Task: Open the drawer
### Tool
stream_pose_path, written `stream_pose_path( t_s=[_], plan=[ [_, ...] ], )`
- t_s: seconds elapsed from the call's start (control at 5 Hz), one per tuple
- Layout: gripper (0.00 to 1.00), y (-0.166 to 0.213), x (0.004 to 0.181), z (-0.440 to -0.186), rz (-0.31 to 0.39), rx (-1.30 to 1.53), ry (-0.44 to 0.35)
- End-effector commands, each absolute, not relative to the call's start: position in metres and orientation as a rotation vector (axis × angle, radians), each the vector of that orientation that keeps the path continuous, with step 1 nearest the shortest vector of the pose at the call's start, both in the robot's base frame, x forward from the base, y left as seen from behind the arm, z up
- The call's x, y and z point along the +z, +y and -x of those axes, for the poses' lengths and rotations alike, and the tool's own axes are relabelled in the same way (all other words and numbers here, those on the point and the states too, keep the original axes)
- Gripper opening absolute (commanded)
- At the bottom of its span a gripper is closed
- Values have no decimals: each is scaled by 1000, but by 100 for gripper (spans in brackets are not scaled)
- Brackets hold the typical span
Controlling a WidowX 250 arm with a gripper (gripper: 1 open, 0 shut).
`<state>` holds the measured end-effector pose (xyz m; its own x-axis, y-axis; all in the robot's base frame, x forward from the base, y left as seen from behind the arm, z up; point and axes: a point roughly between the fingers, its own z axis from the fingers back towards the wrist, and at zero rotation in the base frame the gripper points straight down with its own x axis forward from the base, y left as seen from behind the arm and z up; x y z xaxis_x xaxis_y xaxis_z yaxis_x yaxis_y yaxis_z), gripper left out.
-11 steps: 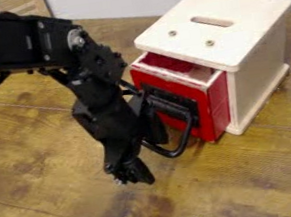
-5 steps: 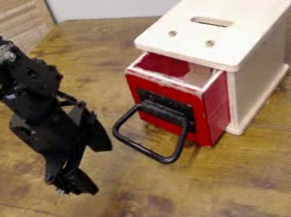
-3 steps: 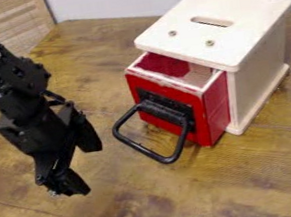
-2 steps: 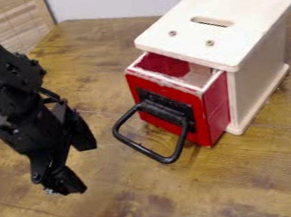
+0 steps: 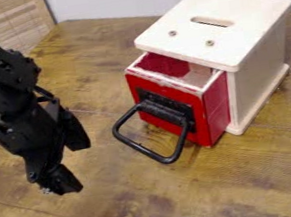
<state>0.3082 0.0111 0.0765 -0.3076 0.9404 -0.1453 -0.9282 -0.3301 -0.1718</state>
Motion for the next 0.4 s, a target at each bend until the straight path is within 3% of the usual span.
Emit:
stream_pose_path(
  t_s=[0.0, 0.2],
  plan=[
    [100, 16, 95, -313, 291, 1939, -108],
    [100, 22, 101, -309, 289, 2007, -115]
  ],
)
